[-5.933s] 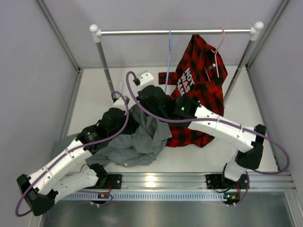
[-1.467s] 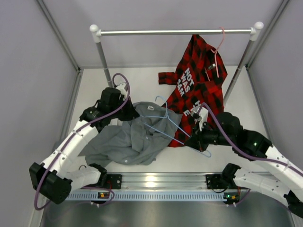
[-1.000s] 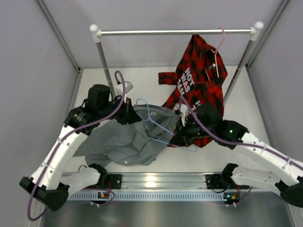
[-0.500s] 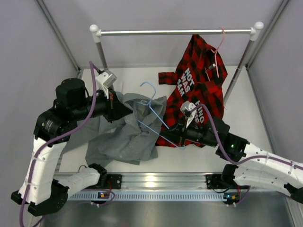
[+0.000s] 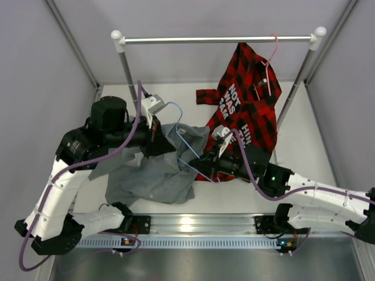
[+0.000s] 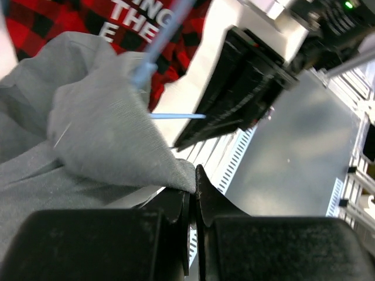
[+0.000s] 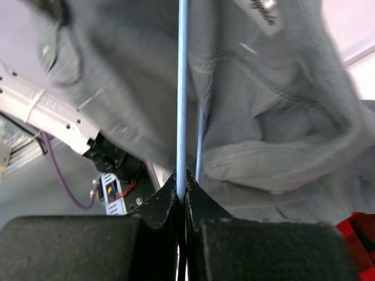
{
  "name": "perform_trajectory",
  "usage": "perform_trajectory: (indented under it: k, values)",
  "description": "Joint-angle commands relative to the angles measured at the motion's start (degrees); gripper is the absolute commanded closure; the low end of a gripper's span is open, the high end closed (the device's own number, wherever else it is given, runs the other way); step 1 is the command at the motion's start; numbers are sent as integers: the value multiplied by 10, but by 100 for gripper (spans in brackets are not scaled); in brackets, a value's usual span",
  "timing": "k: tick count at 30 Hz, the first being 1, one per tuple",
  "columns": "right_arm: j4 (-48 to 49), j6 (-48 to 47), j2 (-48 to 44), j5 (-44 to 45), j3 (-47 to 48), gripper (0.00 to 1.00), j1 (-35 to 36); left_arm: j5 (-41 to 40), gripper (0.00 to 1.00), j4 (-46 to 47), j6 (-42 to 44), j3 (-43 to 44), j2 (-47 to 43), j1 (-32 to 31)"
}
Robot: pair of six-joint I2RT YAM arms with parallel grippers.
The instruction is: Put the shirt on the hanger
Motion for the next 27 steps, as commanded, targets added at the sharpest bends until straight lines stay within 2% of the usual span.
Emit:
perform_trajectory:
  k: [1,6,11,15,19,21,23,24,25,27]
  values:
    - [117,9,-9,50,9,100,6,13,100,7,18,2,-15,-50]
    - [155,12,-36,57,-24,100,6,-38,100,6,18,-4,-11,-69]
    - [196,0,-26,-17,-34,100,8,-74,100,7,4,46,25,-74]
    - [287,14,-28,-24,-82,100,8,-29,100,9,-10,117,48,-80]
    - [325,21,-12,-32,-75,100,8,35,99,8,4,149,65,-92]
    - [334,22,1,-36,-63,100,9,57,94,9,16,145,72,-96]
    - [342,24,8,-35,-59,100,8,65,83,10,21,139,79,-107]
    - [352,25,10,-34,-58,100,8,66,75,7,27,133,78,-110]
    - [357,26,9,-30,-60,100,9,67,56,8,32,133,76,-114]
    - [377,28,2,-24,-73,100,9,58,46,9,46,143,65,-114]
